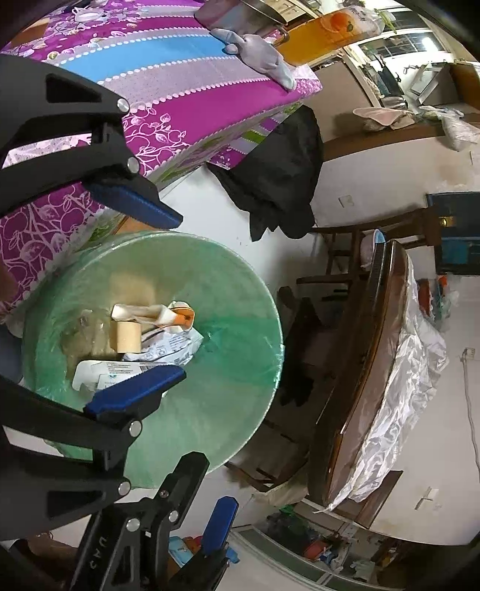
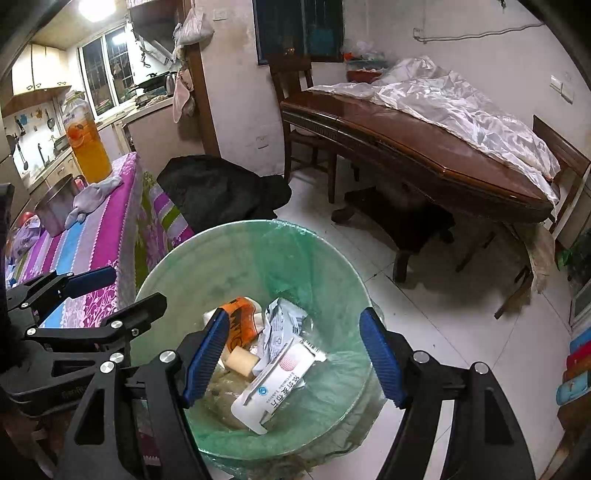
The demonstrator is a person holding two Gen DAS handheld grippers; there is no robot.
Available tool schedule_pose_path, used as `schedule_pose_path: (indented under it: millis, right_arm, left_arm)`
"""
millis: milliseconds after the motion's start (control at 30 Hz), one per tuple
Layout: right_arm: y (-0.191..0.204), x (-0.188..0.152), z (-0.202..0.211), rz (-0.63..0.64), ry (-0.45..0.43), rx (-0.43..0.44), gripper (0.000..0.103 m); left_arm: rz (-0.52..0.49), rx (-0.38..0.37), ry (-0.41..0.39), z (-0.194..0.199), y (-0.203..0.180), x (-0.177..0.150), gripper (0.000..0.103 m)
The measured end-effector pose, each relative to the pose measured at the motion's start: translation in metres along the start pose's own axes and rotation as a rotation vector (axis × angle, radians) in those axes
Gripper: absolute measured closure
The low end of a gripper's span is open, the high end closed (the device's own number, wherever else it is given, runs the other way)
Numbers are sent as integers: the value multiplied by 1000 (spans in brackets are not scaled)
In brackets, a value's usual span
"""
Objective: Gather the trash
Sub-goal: 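Open both tools to drop the cup and box into the bin, then grasp another orange paper cup with the left tool while the right tool grasps the yellow sponge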
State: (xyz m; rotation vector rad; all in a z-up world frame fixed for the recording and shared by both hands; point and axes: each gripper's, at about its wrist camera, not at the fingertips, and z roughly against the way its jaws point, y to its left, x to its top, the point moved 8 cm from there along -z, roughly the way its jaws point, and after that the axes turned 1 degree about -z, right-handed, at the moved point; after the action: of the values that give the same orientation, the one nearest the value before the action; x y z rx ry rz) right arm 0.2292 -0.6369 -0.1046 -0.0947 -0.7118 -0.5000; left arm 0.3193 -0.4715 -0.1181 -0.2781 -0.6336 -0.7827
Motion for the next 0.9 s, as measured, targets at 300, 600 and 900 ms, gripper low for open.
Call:
schedule_pose_path:
  millis: [300, 600, 900]
  right_arm:
    - [-1, -2, 0, -4, -2, -2, 30]
    - [0, -6, 3, -4, 1, -5, 29]
    - [20, 6, 52, 3, -145, 64, 18]
  left_arm:
    - [0, -7, 1, -1, -5, 0, 30]
    - [2, -2, -9, 6, -3, -2, 30]
    - [30, 12, -71, 37, 23, -11, 30]
